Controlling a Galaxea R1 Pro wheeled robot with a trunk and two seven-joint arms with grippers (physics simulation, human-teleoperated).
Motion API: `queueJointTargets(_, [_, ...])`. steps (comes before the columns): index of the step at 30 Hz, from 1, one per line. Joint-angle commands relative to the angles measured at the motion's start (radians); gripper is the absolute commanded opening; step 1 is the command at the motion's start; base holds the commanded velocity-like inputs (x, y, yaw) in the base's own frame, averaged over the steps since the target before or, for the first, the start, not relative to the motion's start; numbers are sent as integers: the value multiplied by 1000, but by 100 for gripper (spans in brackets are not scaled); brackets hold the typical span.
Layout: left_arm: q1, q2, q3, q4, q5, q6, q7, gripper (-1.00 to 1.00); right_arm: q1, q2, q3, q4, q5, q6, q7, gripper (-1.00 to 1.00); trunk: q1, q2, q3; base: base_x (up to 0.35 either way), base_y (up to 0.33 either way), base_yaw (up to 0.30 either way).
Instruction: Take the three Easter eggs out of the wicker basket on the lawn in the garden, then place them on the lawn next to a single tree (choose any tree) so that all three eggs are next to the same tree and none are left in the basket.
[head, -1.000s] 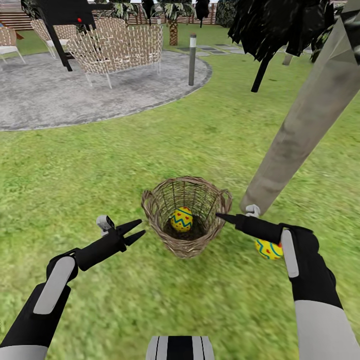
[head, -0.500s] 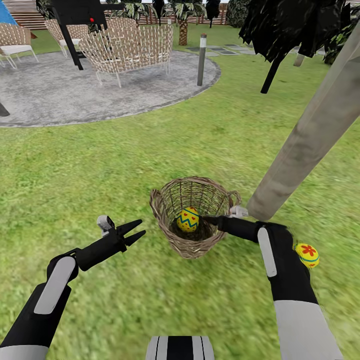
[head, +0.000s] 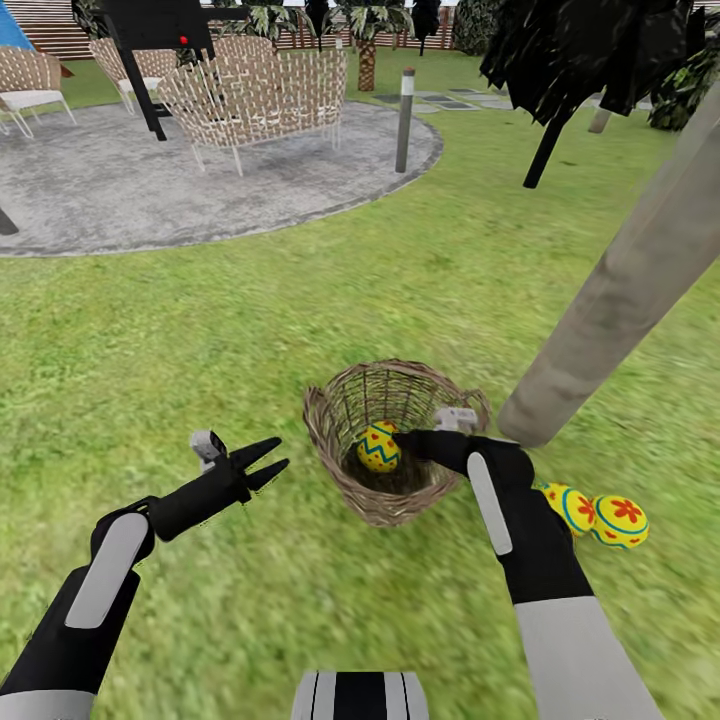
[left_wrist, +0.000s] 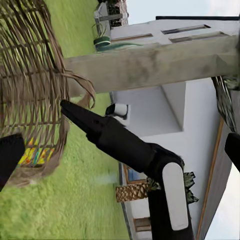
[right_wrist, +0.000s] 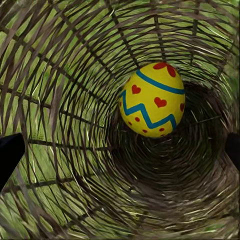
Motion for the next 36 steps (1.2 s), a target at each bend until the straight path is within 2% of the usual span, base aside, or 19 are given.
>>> queueJointTargets(1, [0,0,16,0,1,1,-1,100,-2,3,2,0,-1,1,-33,100,0,0,0,285,137,0])
queueJointTargets(3, [0,1,38,0,2,2,-1,100,-11,9,4,9,-1,4,-75,100,0,0,0,290,139,0])
queueJointTargets(4, [0,1,67,0,2,3,-2,100,-20,13,5,23,-1,5,-122,100,0,0,0,294,141,0])
queueJointTargets(5, [0,1,77,0,2,4,-2,100,-22,14,7,26,-1,6,-136,100,0,0,0,294,141,0])
queueJointTargets(8, [4,12,141,-3,3,6,-2,100,-32,18,60,38,-5,8,-195,100,0,0,0,257,109,0])
queueJointTargets(11, [7,36,169,-4,6,6,-3,100,-34,20,86,42,-8,11,-255,100,0,0,0,74,27,0])
queueJointTargets(14, [8,43,183,-4,6,6,-3,100,-34,32,91,49,-10,19,-329,100,0,0,0,10,4,0])
queueJointTargets(20, [8,45,227,-3,5,6,-3,100,-34,38,91,87,-23,86,-348,100,0,0,0,36,39,0])
queueJointTargets(26, [8,45,234,-2,4,6,-2,100,-33,39,90,114,-36,92,-348,100,0,0,0,192,212,0])
queueJointTargets(27, [8,45,234,-2,4,6,-2,100,-33,39,89,117,-42,92,-348,100,0,0,0,212,232,0])
queueJointTargets(31, [8,45,235,-2,4,6,-2,100,-32,36,86,124,-114,92,-350,100,0,0,0,73,78,0])
queueJointTargets(36, [8,45,235,-2,3,6,-2,100,-32,32,83,140,-127,90,-351,100,0,0,0,33,33,0])
